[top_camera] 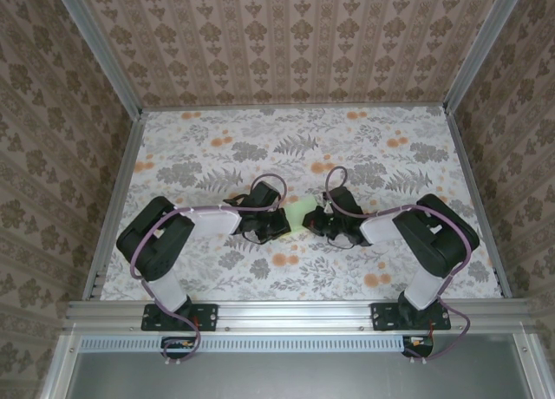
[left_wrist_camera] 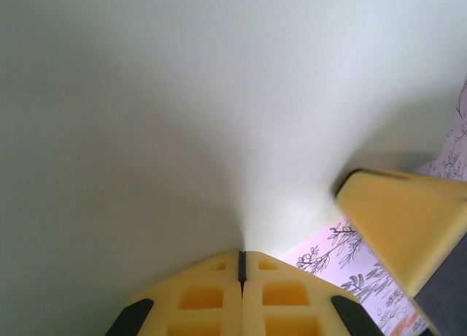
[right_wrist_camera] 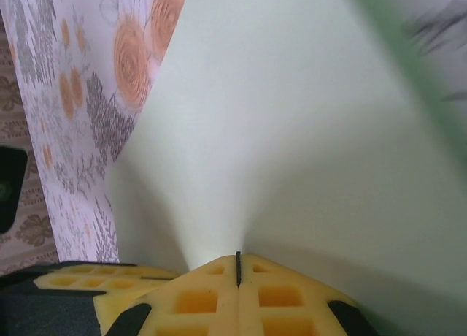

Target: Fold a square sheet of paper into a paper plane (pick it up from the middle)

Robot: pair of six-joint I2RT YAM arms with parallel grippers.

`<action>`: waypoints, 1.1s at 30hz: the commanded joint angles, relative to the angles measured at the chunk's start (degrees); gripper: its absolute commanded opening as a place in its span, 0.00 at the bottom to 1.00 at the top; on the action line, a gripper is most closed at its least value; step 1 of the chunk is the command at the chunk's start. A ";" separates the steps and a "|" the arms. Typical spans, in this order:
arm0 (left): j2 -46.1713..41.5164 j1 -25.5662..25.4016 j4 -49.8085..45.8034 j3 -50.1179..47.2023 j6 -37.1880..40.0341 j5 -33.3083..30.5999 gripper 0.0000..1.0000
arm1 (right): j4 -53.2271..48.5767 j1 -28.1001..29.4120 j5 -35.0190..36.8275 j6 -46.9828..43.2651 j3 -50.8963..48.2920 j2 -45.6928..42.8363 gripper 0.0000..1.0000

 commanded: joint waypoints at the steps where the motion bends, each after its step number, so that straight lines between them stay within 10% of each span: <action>1: 1.08 1.05 -7.29 -1.96 -0.49 -0.92 0.00 | -6.13 -5.77 6.79 -4.51 -3.33 0.46 0.00; 15: 1.58 1.72 -8.80 0.70 5.73 -0.60 0.00 | -13.72 -10.65 4.59 -8.32 -1.64 -11.95 0.00; 23: 2.67 4.62 -14.64 6.82 24.13 -2.28 0.00 | -12.09 -2.32 4.70 -5.71 -0.01 -12.43 0.00; 33: 4.23 5.01 -12.76 5.57 22.31 0.05 0.00 | -5.57 6.43 6.23 1.67 7.10 0.51 0.00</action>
